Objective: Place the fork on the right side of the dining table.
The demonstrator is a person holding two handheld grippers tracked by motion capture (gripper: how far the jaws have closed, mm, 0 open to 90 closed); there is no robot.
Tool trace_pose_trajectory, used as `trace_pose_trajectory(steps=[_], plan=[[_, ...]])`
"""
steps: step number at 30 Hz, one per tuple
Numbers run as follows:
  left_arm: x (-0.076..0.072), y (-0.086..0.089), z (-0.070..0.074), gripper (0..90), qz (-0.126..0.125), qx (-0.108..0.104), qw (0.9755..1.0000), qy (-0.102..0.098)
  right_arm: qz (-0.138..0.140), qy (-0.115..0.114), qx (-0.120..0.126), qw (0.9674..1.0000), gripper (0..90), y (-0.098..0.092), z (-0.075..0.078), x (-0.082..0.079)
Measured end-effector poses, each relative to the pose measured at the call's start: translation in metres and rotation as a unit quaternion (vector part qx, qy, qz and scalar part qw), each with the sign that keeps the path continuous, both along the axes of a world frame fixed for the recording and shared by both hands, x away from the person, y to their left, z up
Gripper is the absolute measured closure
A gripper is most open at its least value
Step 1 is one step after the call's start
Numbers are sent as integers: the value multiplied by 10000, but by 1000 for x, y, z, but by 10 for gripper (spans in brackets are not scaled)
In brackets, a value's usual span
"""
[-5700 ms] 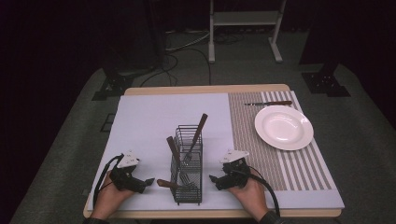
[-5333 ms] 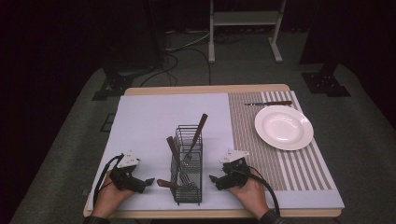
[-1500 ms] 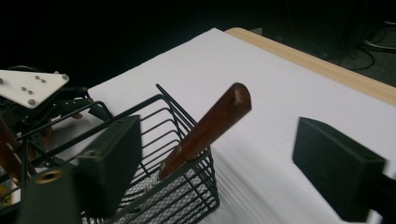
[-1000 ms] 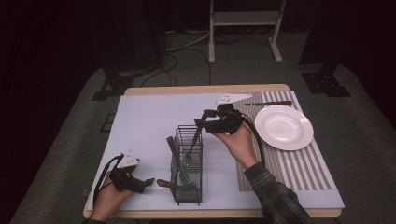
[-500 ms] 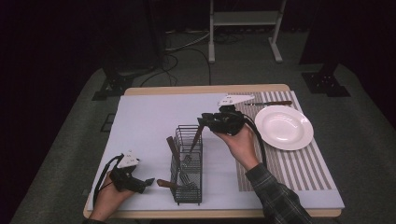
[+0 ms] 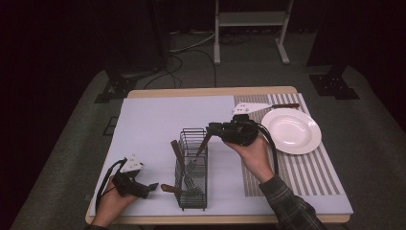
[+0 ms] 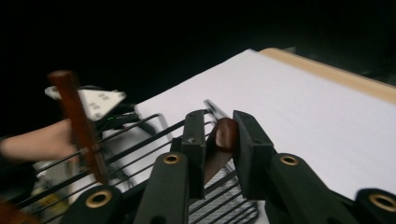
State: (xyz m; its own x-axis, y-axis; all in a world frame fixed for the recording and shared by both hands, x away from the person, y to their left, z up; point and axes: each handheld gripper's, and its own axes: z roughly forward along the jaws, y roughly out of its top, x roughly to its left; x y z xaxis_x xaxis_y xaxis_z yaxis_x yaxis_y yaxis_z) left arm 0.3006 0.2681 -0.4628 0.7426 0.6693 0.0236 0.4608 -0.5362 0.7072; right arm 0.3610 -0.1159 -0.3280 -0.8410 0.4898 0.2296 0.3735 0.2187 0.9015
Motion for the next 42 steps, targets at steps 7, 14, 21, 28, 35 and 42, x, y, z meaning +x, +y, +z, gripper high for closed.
trace_pose_trajectory(steps=[7,14,21,28,35,42], plan=[[0,0,0,0,-6,12,10000,8,327,157,264,9990,790,-5,1,-6],[0,0,0,0,-1,-1,10000,16,408,40,362,9985,800,-5,5,-10],[0,0,0,0,-1,0,10000,18,383,-64,465,9982,801,-8,11,-13],[0,0,0,0,0,3,10000,15,288,-352,658,9968,801,-16,27,-21],[0,0,0,0,-3,5,10000,18,214,-504,834,9950,801,-27,39,-26],[0,0,0,0,1,1,10000,17,169,-654,1012,9926,801,-37,51,-32]])
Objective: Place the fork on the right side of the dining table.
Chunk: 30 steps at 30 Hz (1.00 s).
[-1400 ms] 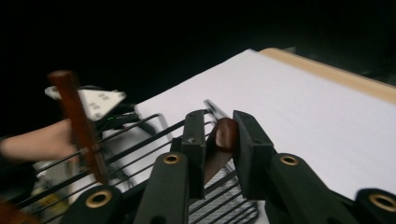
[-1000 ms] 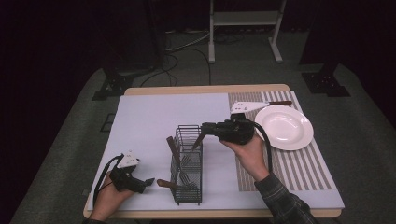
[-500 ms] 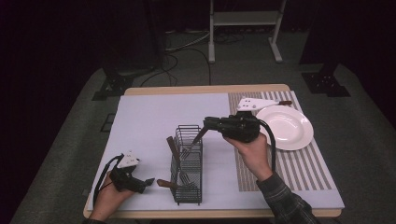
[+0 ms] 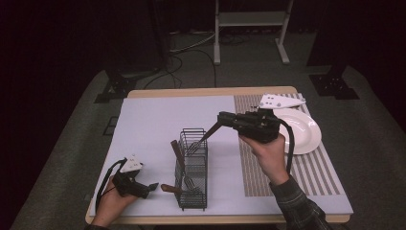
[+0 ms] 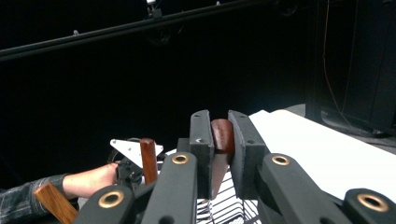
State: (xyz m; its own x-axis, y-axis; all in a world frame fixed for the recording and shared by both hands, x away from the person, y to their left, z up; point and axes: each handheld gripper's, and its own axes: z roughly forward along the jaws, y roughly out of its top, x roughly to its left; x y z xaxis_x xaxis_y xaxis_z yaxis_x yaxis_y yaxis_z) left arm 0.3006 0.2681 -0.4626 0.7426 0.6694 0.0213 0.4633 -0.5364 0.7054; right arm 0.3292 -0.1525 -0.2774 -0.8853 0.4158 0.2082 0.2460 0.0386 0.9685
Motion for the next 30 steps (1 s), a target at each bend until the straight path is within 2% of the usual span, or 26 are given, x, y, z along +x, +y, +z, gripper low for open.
trace_pose_trajectory(steps=[17,30], plan=[[0,0,0,0,-2,0,10000,-24,-335,-247,301,9987,801,-32,19,-9],[0,0,0,0,-2,7,10000,-21,-751,-222,431,9960,802,-63,23,-12]])
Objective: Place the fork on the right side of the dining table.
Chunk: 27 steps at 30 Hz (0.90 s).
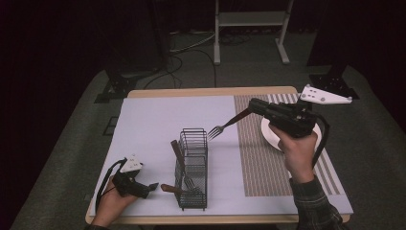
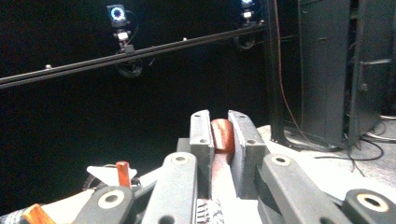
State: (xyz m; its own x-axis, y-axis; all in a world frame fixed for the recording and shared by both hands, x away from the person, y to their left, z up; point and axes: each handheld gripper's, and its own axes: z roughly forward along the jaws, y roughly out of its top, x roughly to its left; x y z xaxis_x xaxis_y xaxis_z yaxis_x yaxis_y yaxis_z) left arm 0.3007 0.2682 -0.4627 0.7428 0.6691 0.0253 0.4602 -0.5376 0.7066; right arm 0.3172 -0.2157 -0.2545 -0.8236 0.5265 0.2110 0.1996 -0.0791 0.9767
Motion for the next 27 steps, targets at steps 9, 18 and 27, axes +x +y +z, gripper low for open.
trace_pose_trajectory(steps=[9,18,27], plan=[[0,0,0,0,5,-4,10000,14,-246,110,-45,9996,801,-18,-5,-4],[0,0,0,0,3,-4,10000,14,-553,271,-136,9980,801,-39,-14,-11],[0,0,0,0,9,-13,10000,11,-842,585,-308,9943,801,-57,-32,-16]])
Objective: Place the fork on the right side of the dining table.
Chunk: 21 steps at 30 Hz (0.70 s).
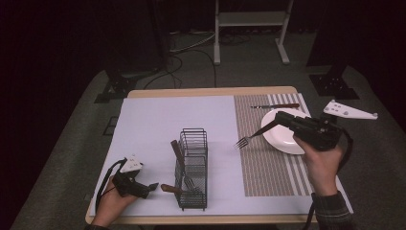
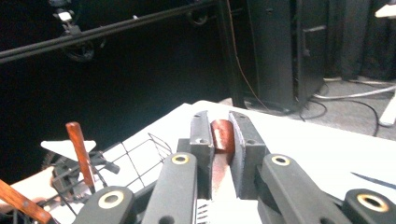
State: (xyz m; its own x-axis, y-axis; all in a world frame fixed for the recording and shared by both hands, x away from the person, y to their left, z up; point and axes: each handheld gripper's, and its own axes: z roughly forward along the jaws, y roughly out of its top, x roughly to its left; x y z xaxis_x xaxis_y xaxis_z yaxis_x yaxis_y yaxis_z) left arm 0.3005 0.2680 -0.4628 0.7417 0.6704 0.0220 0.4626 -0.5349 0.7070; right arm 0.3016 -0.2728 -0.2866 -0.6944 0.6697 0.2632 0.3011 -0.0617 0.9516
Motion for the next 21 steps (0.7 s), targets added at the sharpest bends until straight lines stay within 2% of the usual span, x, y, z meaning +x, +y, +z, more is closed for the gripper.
trace_pose_trajectory(steps=[11,21], plan=[[0,0,0,0,-4,3,10000,3,-408,219,-225,9987,801,-24,-17,-9],[0,0,0,0,-3,5,10000,1,-836,457,-352,9948,800,-45,-32,-17]])
